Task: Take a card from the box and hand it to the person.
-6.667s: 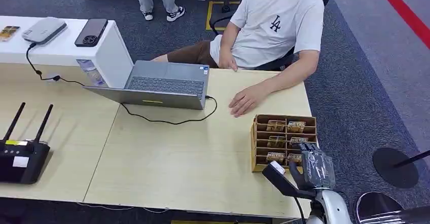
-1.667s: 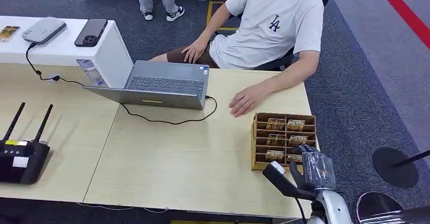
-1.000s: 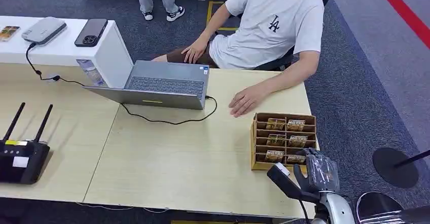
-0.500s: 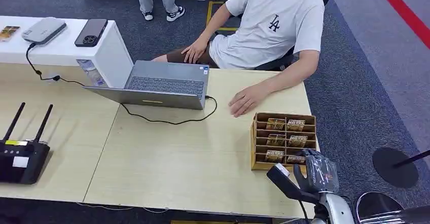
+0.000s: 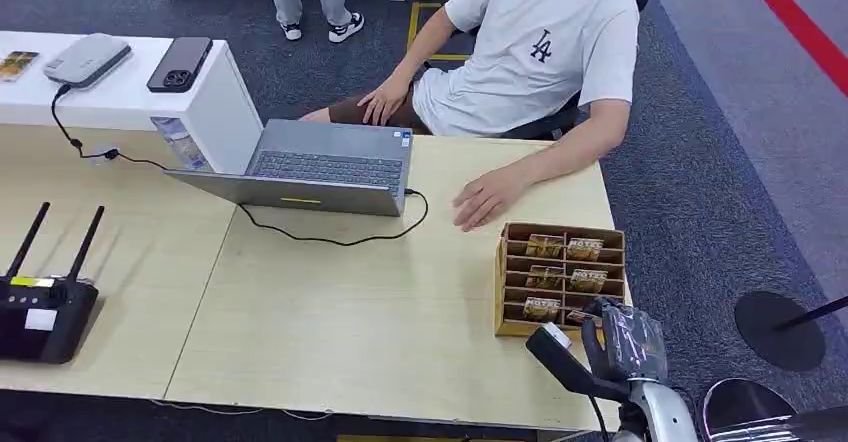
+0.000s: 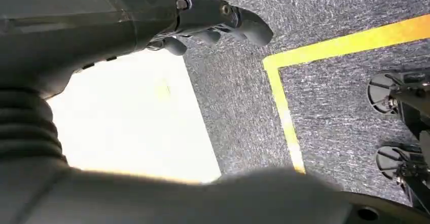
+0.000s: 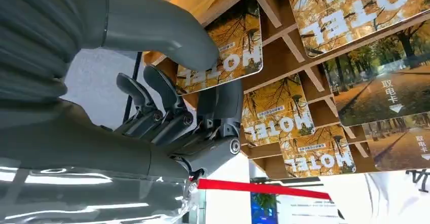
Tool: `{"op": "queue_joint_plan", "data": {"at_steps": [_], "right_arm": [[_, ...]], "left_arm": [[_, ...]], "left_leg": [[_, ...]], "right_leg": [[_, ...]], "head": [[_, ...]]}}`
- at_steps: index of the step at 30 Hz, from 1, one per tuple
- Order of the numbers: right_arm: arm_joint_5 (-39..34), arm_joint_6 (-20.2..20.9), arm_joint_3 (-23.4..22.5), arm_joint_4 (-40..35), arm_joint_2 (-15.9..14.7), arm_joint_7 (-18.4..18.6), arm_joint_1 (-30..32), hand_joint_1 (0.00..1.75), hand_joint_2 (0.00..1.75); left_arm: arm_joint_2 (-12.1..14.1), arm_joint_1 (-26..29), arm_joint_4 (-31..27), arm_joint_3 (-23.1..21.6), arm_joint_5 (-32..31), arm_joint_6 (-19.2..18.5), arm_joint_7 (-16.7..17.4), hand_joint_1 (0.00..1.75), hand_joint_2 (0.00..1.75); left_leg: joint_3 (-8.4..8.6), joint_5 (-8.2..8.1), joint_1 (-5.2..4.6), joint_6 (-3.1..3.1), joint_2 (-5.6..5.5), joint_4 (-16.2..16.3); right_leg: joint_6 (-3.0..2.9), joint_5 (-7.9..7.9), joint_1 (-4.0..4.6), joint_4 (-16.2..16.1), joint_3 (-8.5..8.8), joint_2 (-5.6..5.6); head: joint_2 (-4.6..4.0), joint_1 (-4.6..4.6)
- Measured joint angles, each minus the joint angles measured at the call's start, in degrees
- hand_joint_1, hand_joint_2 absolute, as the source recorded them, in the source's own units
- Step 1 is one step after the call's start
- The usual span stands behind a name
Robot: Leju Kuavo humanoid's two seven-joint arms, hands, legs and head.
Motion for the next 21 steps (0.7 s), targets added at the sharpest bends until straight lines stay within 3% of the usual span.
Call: {"op": "queue_joint_plan", "data": {"at_steps": [9,21], "right_arm": [[-0.3,-0.3,-1.0,0.0,0.0,-0.2,0.2,1.54,1.75],[-1.9,-1.2,-1.4,-1.2,0.0,-1.6,1.0,1.54,1.75]], "left_arm": [[0.3,0.0,0.0,-1.6,-0.6,0.0,-1.5,0.0,1.75],[0.5,0.0,0.0,-1.7,0.2,1.5,-1.0,0.0,1.75]], "left_leg": [[0.0,0.0,0.0,0.0,0.0,0.0],[0.0,0.0,0.0,0.0,0.0,0.0]], "right_leg": [[0.0,0.0,0.0,0.0,0.0,0.0],[0.0,0.0,0.0,0.0,0.0,0.0]], "head": [[0.0,0.0],[0.0,0.0]]}}
